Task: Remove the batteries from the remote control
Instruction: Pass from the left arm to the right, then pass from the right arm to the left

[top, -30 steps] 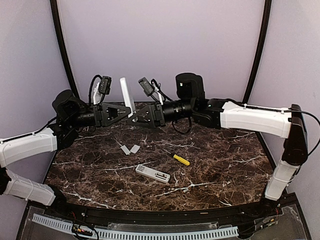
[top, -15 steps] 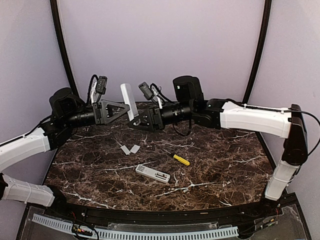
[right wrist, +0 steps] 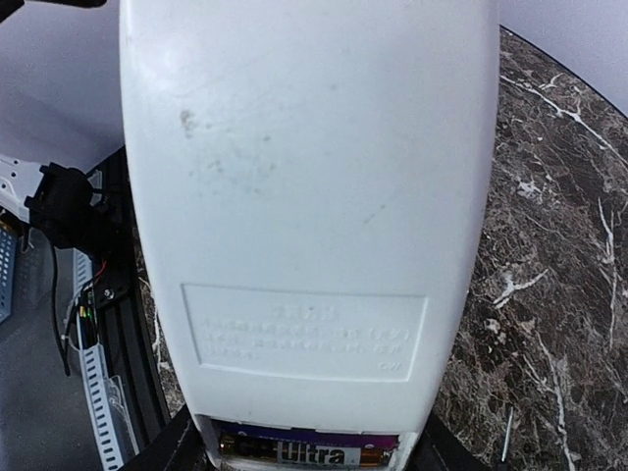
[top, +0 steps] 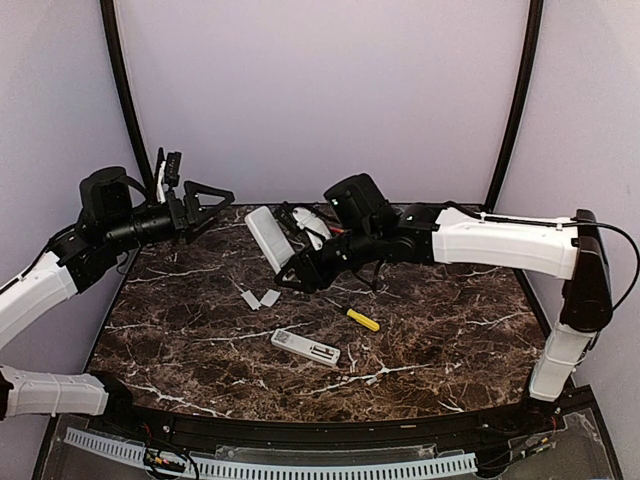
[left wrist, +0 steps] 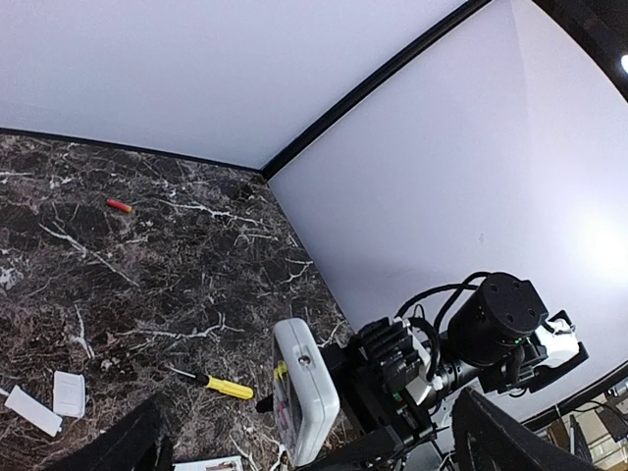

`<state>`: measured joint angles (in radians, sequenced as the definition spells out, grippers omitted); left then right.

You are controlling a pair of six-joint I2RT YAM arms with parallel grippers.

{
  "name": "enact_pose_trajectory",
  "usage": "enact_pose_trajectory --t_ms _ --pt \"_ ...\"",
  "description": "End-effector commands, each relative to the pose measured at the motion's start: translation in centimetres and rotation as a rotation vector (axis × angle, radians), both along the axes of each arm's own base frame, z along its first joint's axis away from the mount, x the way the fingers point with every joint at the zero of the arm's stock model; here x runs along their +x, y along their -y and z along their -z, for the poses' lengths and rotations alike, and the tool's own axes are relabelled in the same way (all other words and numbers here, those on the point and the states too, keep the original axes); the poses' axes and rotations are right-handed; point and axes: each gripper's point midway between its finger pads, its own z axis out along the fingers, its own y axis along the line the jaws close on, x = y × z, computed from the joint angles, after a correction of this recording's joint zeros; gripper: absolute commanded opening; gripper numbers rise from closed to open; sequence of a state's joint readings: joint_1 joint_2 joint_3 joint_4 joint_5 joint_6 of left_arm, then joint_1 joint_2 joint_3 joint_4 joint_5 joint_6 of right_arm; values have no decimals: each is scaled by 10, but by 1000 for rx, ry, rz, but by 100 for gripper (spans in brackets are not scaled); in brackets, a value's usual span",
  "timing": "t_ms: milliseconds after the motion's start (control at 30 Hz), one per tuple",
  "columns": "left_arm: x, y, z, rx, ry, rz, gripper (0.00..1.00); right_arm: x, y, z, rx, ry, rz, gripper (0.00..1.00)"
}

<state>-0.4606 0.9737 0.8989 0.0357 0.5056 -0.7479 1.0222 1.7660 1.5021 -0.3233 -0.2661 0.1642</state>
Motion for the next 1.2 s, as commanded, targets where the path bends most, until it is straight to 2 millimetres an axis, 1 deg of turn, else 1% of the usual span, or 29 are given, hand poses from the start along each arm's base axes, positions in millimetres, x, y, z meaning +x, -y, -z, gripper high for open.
enact_pose_trajectory --t_ms 0,100,133,200,300,333,400,633,767,867,1033,1067,1133,1167 --pt "10 2 21 35 -154 -15 97 7 -3 6 -70 107 23 31" --pt "15 7 37 65 -221 4 91 7 -4 15 -105 123 24 31" --pt "14 10 40 66 -234 19 88 7 -4 18 -116 130 20 31" --pt "15 15 47 67 -257 43 78 7 -4 22 -138 140 20 31" --pt "16 21 56 74 -298 76 70 8 -2 28 -165 155 19 31" --pt "15 21 59 79 -310 83 65 8 -2 29 -172 160 18 31" --pt "15 24 62 82 -324 102 60 9 -1 32 -190 172 22 31" --pt "11 32 83 112 -397 158 53 11 -3 40 -227 192 17 30" --pt "9 37 88 124 -409 183 43 10 -3 45 -250 201 3 30" --pt "9 38 94 135 -419 186 34 11 -2 48 -258 201 4 30" --pt "10 39 98 135 -425 190 22 10 -1 52 -271 200 3 31" --pt "9 40 99 133 -429 192 20 11 0 54 -274 199 6 32" --pt "9 40 99 127 -427 194 14 11 1 57 -281 198 8 34" --pt "10 40 98 122 -419 193 9 11 1 58 -283 196 13 36"
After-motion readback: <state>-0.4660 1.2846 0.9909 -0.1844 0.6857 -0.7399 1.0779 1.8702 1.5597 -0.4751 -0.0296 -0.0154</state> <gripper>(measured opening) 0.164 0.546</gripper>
